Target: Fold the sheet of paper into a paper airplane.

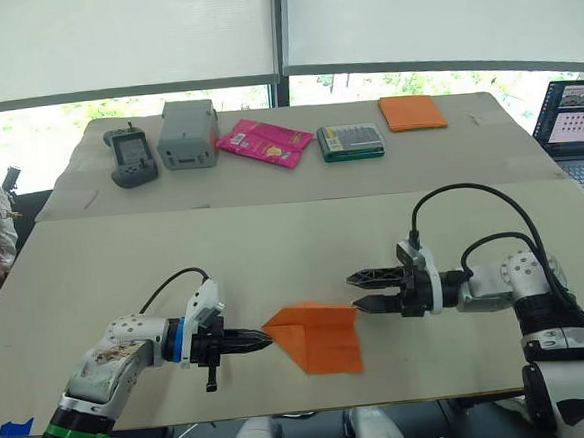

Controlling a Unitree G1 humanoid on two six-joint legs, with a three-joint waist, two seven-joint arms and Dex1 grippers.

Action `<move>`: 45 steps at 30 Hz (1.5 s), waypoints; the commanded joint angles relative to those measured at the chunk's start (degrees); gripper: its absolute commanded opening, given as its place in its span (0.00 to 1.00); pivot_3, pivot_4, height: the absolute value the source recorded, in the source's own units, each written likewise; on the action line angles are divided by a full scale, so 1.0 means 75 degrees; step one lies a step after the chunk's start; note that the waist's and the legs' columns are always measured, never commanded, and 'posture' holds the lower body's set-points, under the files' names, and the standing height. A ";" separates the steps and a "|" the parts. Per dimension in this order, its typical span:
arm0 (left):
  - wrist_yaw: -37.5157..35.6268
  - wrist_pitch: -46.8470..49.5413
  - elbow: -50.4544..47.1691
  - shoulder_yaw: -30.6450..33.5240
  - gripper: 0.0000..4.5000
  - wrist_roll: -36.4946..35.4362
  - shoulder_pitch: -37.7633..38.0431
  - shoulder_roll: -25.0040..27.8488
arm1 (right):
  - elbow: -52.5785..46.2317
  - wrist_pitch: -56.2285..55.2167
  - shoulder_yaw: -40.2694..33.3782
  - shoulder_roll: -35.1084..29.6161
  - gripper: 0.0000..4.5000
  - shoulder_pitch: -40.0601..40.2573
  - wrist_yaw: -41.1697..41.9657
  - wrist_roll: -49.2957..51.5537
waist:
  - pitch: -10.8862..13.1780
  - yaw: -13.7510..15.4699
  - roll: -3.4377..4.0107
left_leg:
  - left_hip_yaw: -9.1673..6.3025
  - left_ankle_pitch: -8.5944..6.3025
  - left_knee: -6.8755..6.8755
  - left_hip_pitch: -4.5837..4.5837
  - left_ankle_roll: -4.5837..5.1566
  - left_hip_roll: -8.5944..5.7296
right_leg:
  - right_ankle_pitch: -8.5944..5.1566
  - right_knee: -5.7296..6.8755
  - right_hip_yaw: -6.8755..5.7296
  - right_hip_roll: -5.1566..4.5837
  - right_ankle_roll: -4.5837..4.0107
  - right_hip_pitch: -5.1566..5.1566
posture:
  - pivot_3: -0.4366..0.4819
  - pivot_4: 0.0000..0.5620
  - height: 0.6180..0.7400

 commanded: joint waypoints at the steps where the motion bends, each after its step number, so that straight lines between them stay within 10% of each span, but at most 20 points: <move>1: 0.0015 -0.0180 -0.0187 0.0125 0.00 -0.0040 0.0061 0.0029 | 0.0005 0.0076 0.0229 -0.0180 0.98 -0.0153 -0.0232 0.0341 | 0.0000 -0.0001 0.0000 | 0.0000 0.0000 0.0000 0.0000 0.0000 0.0000 | 0.0000 0.0000 0.0000 0.0000 0.0000 0.0000 | 0.48 0.27 1.00; 21: 0.0026 -0.0235 -0.0133 0.0092 0.00 -0.0004 0.0041 0.0030 | 0.0290 0.0076 0.0325 0.0071 0.98 -0.0297 -0.0700 0.0620 | -0.0001 -0.0031 0.0000 | 0.0001 0.0000 0.0000 0.0003 0.0001 0.0006 | 0.0000 0.0001 0.0000 0.0007 0.0001 0.0001 | 0.48 0.27 1.00; 34: -0.0025 -0.0213 -0.0031 0.0238 0.00 -0.0028 0.0012 0.0170 | -0.0818 0.0002 -0.0287 0.0460 0.03 -0.0031 -0.0787 0.0449 | 0.0000 0.0005 0.0000 | -0.0002 0.0000 0.0001 -0.0003 0.0000 0.0003 | 0.0000 0.0001 -0.0001 0.0002 0.0002 -0.0003 | 0.48 0.27 1.00; 45: -0.0133 -0.0012 0.0033 0.0650 0.00 -0.0305 -0.0038 0.0422 | -0.3338 -0.2061 -0.0893 0.0570 0.01 -0.0442 0.0357 -0.0790 | 0.0002 -0.0012 0.0004 | 0.0000 0.0000 -0.0001 -0.0004 0.0000 0.0004 | 0.0000 0.0003 0.0000 0.0007 0.0003 -0.0010 | 0.48 0.27 1.00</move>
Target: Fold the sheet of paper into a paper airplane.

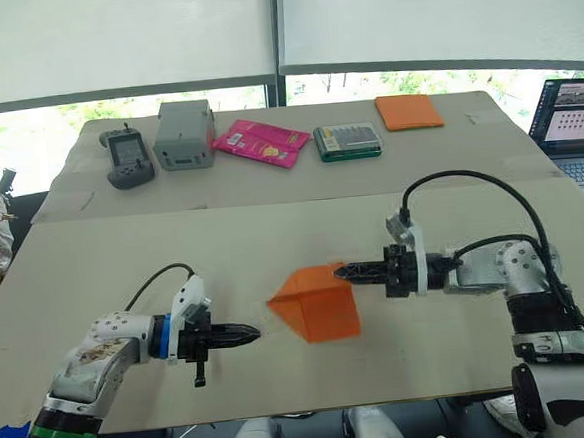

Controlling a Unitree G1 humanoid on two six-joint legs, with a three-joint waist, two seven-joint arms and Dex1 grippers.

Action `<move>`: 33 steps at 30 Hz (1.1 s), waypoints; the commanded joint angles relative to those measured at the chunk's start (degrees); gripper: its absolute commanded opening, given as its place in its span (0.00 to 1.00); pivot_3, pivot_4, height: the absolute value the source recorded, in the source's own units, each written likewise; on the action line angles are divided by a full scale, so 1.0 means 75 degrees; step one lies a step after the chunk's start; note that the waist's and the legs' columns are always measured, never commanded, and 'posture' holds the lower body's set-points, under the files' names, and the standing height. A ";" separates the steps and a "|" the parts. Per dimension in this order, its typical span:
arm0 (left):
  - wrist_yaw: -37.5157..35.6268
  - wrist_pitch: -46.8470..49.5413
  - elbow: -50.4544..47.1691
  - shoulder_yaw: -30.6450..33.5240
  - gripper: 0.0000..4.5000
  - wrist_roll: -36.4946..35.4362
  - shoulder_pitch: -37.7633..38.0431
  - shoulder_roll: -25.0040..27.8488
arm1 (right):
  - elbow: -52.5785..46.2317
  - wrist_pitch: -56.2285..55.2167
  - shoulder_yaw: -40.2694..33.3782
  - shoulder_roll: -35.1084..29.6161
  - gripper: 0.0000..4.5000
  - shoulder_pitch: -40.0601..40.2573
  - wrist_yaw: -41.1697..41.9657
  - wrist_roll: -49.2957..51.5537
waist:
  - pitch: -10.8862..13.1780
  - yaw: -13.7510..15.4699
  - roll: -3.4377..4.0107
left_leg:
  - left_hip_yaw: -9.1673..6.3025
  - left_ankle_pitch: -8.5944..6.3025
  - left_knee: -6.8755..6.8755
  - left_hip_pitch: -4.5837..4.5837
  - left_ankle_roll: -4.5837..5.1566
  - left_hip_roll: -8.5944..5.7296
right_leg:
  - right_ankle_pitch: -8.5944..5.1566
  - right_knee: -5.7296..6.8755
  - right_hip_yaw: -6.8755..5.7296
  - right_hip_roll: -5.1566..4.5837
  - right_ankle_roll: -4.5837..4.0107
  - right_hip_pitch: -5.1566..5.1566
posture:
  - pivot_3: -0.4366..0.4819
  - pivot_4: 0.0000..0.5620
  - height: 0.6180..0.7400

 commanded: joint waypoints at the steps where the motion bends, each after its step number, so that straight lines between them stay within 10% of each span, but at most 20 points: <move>1: -0.0077 0.0054 -0.0018 0.0210 0.00 -0.0162 -0.0094 0.0093 | -0.0792 -0.0878 -0.0184 0.0063 0.01 -0.0366 0.0626 -0.0346 | 0.0000 0.0000 0.0000 | 0.0001 0.0000 0.0000 0.0001 0.0000 0.0000 | 0.0000 0.0000 0.0000 0.0000 0.0000 0.0000 | 0.48 0.27 1.00; 8: -0.0016 0.0036 0.0035 0.0107 0.00 -0.0133 -0.0262 -0.0057 | -0.1321 -0.2861 0.1543 -0.0303 0.01 0.0575 0.2172 -0.2777 | 0.0000 0.0034 0.0000 | -0.0004 0.0000 0.0001 -0.0002 0.0000 -0.0005 | -0.0001 -0.0005 -0.0009 -0.0007 0.0001 0.0003 | 0.48 0.27 1.00; 28: 0.0077 -0.0095 0.0217 0.0182 0.00 -0.0104 -0.0498 -0.0261 | -0.2620 -0.6221 0.2622 -0.0797 0.01 0.2057 0.3557 -0.5946 | 0.0001 0.0017 -0.0001 | 0.0000 0.0000 0.0003 0.0005 -0.0002 -0.0003 | 0.0000 -0.0001 -0.0003 -0.0004 0.0002 0.0001 | 0.48 0.27 1.00; 33: 0.0128 -0.0017 0.0199 0.0188 0.00 -0.0231 -0.0673 -0.0408 | -0.3058 -0.5656 0.2128 -0.0948 0.37 0.2030 0.3631 -0.5489 | 0.0001 0.0028 -0.0001 | -0.0002 0.0000 0.0002 0.0004 -0.0001 -0.0003 | 0.0001 -0.0001 -0.0003 -0.0005 0.0001 0.0000 | 0.48 0.27 1.00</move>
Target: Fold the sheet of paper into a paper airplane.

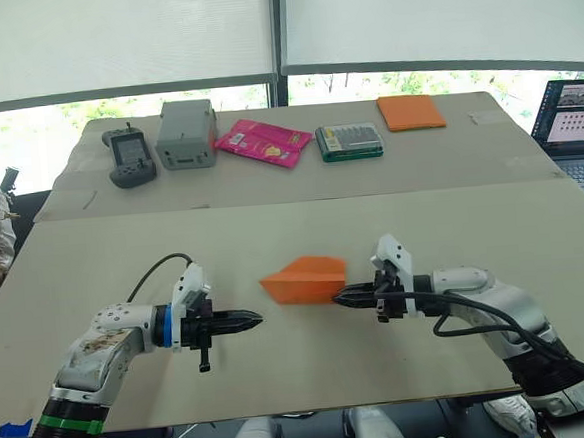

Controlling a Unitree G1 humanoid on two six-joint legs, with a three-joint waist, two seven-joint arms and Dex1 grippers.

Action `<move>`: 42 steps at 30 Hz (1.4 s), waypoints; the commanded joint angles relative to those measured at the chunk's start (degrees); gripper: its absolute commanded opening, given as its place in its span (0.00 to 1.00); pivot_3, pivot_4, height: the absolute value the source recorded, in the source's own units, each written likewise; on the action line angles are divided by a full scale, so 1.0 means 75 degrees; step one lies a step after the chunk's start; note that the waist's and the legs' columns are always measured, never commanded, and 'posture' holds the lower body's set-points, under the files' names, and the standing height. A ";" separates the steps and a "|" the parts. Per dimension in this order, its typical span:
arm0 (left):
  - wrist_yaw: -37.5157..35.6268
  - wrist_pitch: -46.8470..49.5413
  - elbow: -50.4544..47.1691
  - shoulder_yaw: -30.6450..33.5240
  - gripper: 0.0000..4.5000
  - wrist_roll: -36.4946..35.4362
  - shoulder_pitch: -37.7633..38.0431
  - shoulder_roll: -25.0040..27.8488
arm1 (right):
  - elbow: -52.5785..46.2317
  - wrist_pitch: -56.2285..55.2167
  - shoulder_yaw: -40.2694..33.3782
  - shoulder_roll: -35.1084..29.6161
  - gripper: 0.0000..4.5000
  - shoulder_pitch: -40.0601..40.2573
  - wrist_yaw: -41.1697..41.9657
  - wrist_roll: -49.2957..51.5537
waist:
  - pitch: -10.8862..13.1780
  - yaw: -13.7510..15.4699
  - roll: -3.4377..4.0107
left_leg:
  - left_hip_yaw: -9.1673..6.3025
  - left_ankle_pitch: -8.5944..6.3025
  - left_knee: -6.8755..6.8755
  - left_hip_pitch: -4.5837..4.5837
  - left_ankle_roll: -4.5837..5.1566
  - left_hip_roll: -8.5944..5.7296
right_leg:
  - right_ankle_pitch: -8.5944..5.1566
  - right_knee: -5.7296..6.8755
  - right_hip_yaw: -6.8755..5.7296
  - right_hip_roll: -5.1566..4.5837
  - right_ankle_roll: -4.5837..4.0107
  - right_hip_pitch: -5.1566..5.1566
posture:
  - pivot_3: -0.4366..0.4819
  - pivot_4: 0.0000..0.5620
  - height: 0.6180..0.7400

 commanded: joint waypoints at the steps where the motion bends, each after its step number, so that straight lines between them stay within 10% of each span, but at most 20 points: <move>1: 0.0033 0.0072 -0.0122 0.0187 0.00 -0.0276 -0.0270 -0.0126 | -0.0543 0.0484 -0.0709 -0.0218 0.44 -0.0113 0.0113 0.0575 | 0.0000 0.0023 -0.0001 | -0.0001 0.0000 0.0000 -0.0001 0.0000 0.0000 | 0.0000 0.0000 0.0000 -0.0001 0.0000 0.0000 | 0.48 0.27 1.00; 8: 0.0342 0.0250 0.0108 0.0343 0.00 -0.0547 -0.0908 -0.0604 | -0.0598 0.1469 -0.1767 -0.0241 0.97 -0.0526 -0.0197 0.1475 | 0.0001 0.0055 -0.0002 | -0.0006 0.0000 0.0004 0.0000 0.0000 0.0000 | 0.0000 -0.0001 -0.0004 -0.0001 0.0000 0.0005 | 0.48 0.27 1.00; 25: 0.0849 -0.0554 0.1199 -0.1708 0.00 0.1471 -0.1604 -0.1657 | -0.0598 0.1093 -0.1894 -0.0012 0.97 -0.0543 -0.1024 0.0872 | 0.0001 0.0071 -0.0003 | -0.0002 0.0000 0.0003 -0.0003 0.0000 -0.0010 | 0.0001 -0.0001 0.0000 -0.0002 0.0000 0.0006 | 0.48 0.27 1.00; 38: 0.1491 -0.0528 0.0821 -0.1424 0.00 0.1569 -0.0622 -0.1727 | -0.0867 0.0415 -0.0907 -0.0264 0.97 -0.0423 -0.0279 0.0181 | 0.0000 0.0043 -0.0001 | -0.0001 0.0000 0.0003 0.0008 0.0000 -0.0005 | 0.0000 0.0001 0.0001 -0.0002 0.0001 0.0011 | 0.48 0.27 1.00; 42: 0.1646 -0.0411 0.0580 -0.1374 0.00 0.1540 -0.0435 -0.1759 | -0.0610 0.0924 -0.0942 -0.0001 0.71 -0.0747 -0.0444 0.0415 | 0.0000 0.0004 -0.0001 | -0.0002 0.0000 0.0002 0.0012 0.0000 -0.0002 | 0.0000 0.0005 0.0002 -0.0001 0.0000 0.0012 | 0.48 0.27 1.00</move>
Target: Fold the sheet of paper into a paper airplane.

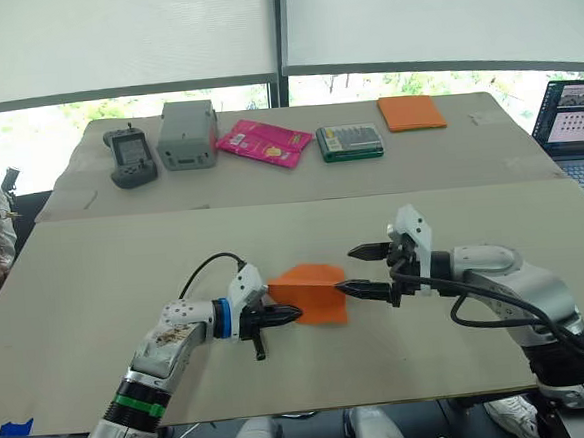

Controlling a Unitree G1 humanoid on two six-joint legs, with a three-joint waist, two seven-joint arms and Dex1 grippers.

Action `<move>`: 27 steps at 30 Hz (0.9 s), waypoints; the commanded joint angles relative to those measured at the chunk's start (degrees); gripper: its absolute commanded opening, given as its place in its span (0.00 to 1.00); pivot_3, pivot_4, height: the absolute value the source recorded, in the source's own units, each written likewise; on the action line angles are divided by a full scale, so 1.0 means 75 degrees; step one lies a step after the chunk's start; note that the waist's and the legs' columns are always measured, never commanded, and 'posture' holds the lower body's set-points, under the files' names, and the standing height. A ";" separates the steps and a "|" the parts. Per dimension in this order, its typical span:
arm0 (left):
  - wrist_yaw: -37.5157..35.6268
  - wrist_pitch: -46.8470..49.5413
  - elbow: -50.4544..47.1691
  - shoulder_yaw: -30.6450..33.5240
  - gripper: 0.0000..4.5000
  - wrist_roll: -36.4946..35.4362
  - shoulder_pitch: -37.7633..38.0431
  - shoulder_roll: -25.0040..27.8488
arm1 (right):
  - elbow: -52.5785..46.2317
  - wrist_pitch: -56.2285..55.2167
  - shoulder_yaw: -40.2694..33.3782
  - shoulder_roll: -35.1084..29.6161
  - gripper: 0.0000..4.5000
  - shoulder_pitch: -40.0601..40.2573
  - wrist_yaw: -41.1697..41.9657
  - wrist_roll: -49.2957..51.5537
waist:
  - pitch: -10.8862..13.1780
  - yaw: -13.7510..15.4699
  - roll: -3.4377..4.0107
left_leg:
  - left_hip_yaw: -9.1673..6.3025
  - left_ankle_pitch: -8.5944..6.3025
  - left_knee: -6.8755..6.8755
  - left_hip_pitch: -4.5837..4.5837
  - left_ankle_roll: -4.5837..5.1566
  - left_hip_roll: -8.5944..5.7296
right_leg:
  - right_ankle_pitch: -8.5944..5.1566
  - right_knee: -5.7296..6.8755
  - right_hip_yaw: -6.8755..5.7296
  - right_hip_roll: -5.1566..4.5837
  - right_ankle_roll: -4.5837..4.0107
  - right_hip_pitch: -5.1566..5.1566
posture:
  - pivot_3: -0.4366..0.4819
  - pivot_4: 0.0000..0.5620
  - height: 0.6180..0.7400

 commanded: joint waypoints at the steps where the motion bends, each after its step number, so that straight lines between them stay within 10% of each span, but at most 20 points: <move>1: 0.0115 0.0158 -0.0139 -0.0037 0.00 -0.0016 0.0234 -0.0017 | 0.0157 0.0221 -0.0063 0.0168 0.63 -0.0404 -0.0177 0.0039 | 0.0000 -0.0007 0.0000 | -0.0001 0.0000 0.0000 0.0000 0.0000 0.0000 | 0.0000 0.0001 -0.0001 0.0000 0.0000 0.0000 | 0.48 0.27 1.00; 9: 0.0321 0.0203 -0.0247 -0.0017 0.00 0.0024 0.0391 -0.0060 | 0.1669 -0.0170 0.1042 0.0905 0.01 -0.1387 -0.0416 -0.1205 | -0.0002 -0.0011 0.0003 | 0.0001 0.0000 -0.0005 0.0007 0.0000 -0.0003 | 0.0000 0.0002 0.0000 0.0000 -0.0001 0.0002 | 0.48 0.27 1.00; 27: 0.0971 0.1199 -0.1402 0.0094 0.00 -0.0192 0.1215 0.0169 | 0.0146 0.0574 0.1508 0.0669 0.00 -0.0448 0.0613 -0.0757 | -0.0002 -0.0021 0.0004 | -0.0002 -0.0001 -0.0007 0.0009 -0.0001 0.0000 | 0.0000 0.0001 0.0001 -0.0003 -0.0002 0.0002 | 0.48 0.27 1.00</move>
